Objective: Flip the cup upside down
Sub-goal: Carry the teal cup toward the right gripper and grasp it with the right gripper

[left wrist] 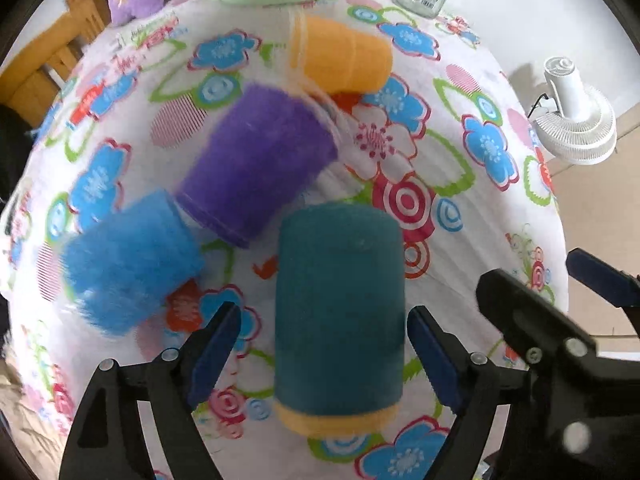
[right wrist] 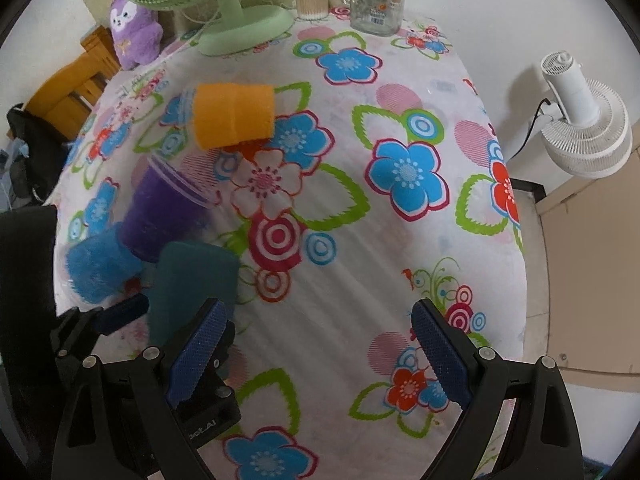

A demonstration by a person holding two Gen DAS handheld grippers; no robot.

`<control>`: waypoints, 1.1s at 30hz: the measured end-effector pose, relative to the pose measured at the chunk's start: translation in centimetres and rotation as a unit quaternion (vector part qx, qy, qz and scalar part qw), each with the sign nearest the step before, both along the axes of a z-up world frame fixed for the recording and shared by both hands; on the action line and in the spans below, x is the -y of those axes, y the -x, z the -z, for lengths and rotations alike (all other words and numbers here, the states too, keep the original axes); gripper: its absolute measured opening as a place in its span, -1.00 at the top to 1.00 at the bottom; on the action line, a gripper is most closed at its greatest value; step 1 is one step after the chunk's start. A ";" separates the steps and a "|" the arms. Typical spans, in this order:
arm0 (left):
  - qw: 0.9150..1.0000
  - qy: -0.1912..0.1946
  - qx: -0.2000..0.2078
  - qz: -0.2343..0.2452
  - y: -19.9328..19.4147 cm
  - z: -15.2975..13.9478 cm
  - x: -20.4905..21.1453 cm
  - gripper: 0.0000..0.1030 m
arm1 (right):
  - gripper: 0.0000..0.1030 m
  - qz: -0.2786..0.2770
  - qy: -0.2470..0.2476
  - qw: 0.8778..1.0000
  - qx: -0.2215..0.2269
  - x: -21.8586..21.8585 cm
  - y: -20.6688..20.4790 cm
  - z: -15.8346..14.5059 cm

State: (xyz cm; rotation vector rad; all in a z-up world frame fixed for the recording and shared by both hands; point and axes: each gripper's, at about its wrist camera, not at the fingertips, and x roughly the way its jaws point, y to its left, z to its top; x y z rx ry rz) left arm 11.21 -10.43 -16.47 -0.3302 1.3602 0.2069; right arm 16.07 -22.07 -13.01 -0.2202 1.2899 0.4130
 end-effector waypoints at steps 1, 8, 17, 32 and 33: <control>1.000 -0.003 0.001 0.004 0.1 -0.8 -0.2 -0.70 | -0.86 0.002 -0.006 1.000 -0.001 -0.1 0.1 -0.4; 0.999 -0.030 0.011 0.030 1.4 -4.9 -2.4 -0.74 | -0.86 0.011 -0.047 0.999 0.011 -1.9 1.3 -3.5; 0.993 -0.076 -0.006 0.089 1.4 -5.1 -7.4 -0.79 | -0.86 0.044 -0.036 0.998 -0.005 -5.3 1.2 -2.3; 0.984 -0.058 -0.030 0.167 -0.6 -0.7 -10.9 -0.80 | -0.82 0.091 0.069 0.991 -0.073 -9.1 -0.2 4.6; 0.983 -0.053 -0.030 0.171 -0.7 -0.5 -11.0 -0.81 | -0.81 0.091 0.073 0.990 -0.077 -9.2 -0.3 4.9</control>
